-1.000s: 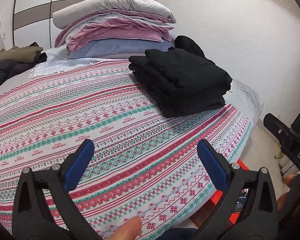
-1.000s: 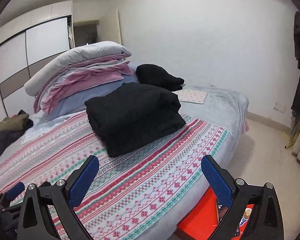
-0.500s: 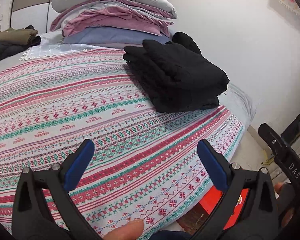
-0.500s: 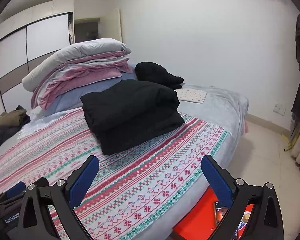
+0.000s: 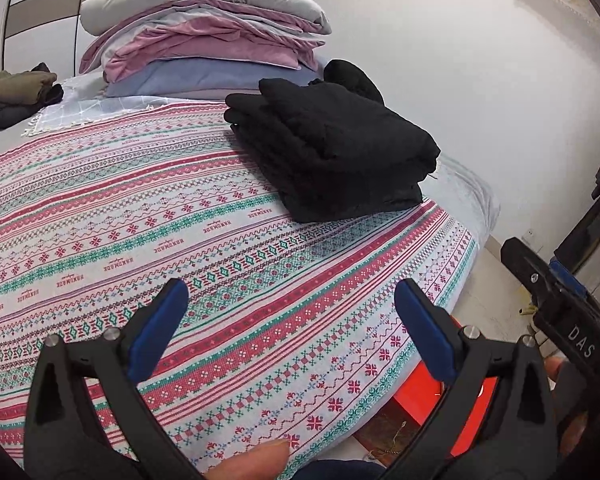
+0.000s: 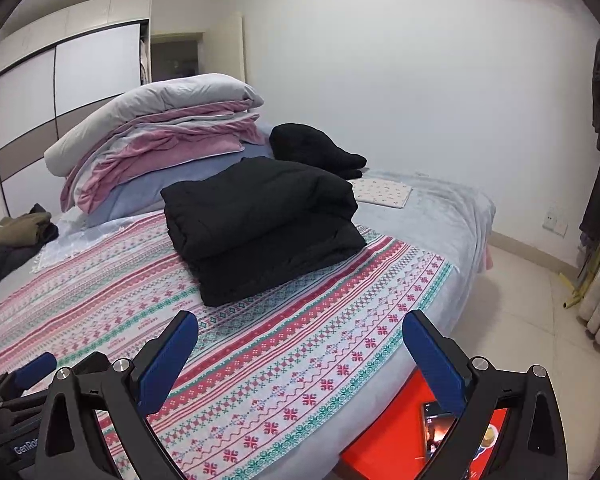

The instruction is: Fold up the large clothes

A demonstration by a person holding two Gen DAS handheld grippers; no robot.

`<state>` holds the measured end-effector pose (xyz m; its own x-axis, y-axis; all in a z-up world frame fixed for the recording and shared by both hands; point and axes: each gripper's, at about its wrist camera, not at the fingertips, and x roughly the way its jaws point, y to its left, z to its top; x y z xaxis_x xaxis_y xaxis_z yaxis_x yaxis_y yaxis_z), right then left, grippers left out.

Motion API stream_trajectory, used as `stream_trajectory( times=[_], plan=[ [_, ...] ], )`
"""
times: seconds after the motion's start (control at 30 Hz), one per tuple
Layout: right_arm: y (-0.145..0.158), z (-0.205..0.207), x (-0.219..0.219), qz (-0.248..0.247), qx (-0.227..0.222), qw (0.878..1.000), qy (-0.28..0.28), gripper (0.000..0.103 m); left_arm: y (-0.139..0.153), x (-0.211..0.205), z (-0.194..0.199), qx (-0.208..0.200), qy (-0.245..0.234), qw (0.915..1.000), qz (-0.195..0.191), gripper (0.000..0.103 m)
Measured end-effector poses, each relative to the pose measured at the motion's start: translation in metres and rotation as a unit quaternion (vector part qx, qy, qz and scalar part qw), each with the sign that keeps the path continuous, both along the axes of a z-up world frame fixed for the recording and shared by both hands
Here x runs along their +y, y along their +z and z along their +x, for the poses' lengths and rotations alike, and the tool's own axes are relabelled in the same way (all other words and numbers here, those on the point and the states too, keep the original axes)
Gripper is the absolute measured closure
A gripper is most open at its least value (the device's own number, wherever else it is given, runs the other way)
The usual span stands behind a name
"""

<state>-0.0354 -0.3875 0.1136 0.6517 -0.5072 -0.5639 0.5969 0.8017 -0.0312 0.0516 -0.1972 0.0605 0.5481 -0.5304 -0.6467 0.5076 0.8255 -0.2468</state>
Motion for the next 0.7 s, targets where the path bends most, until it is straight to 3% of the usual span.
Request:
stream_trajectory(
  times=[0.7],
  plan=[
    [-0.0059, 0.0038, 0.0040, 0.000, 0.007, 1.000, 0.005, 0.000, 0.0009, -0.0040, -0.0038, -0.001, -0.012, 0.9999, -0.003, 0.001]
  ],
)
